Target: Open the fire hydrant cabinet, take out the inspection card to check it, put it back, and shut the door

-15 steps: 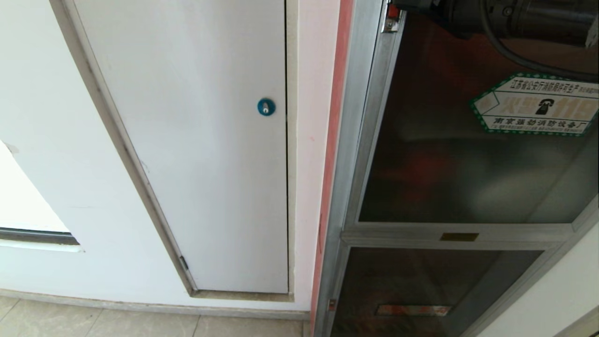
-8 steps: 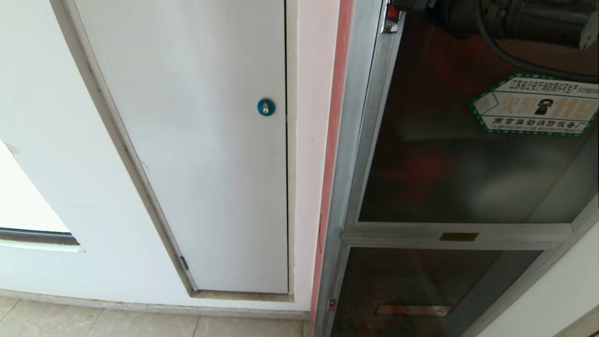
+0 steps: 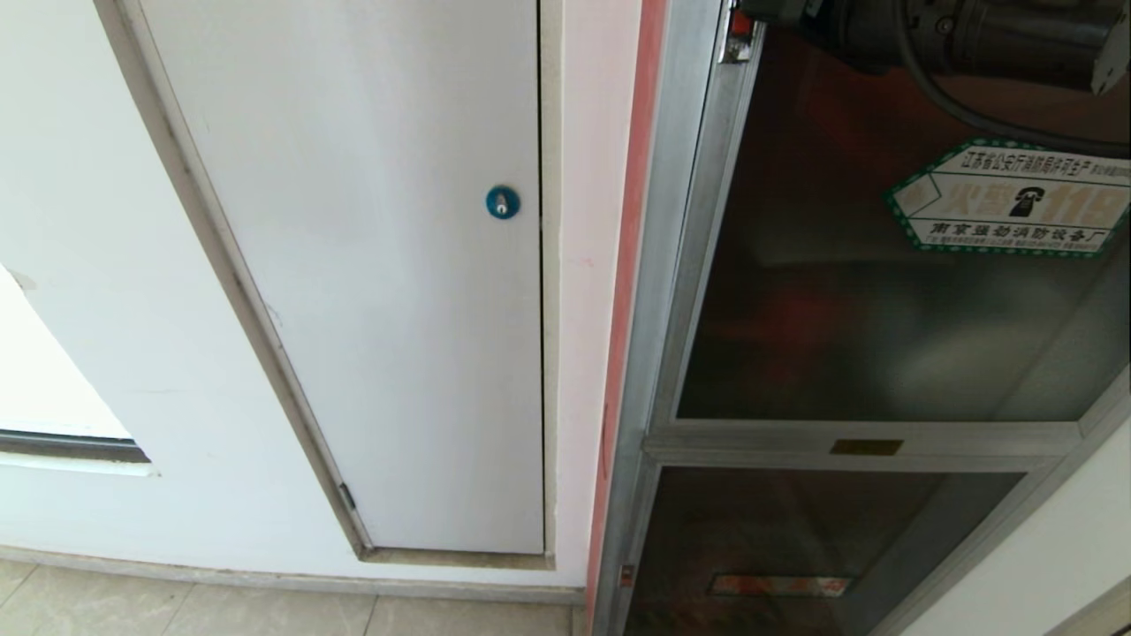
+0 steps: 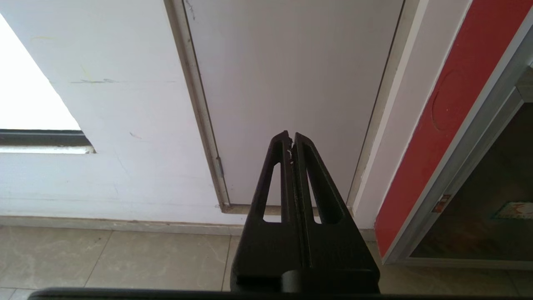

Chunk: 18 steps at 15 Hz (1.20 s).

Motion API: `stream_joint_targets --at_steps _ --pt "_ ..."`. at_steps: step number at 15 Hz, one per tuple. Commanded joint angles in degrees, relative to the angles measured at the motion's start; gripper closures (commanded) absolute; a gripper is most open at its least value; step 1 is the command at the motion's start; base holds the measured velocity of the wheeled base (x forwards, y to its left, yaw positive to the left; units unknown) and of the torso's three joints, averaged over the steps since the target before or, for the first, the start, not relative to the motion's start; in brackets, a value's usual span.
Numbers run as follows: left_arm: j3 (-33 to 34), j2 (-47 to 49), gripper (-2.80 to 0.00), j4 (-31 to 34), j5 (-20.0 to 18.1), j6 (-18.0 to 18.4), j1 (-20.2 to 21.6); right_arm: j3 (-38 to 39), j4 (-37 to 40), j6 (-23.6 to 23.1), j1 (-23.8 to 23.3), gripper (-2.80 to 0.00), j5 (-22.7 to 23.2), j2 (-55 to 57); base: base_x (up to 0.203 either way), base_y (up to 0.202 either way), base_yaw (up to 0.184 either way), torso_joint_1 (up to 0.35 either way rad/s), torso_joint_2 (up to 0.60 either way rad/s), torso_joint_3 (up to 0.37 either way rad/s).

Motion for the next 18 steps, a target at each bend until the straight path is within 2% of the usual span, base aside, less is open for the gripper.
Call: stream_joint_targets --at_steps 1,6,18 --pt "0.8 0.0 0.0 0.0 0.0 0.0 0.0 0.0 -0.2 -0.2 0.0 0.0 0.0 0.5 0.0 0.0 0.0 0.0 0.0 0.0" --pt "0.8 0.0 0.0 0.0 0.0 0.0 0.0 -0.1 -1.8 -1.7 0.0 0.0 0.1 1.6 0.0 0.0 0.0 0.0 0.0 0.0" --pt "0.8 0.0 0.0 0.0 0.0 0.0 0.0 0.1 -2.1 -1.8 0.0 0.0 0.4 0.8 0.0 0.0 0.0 0.0 0.0 0.0"
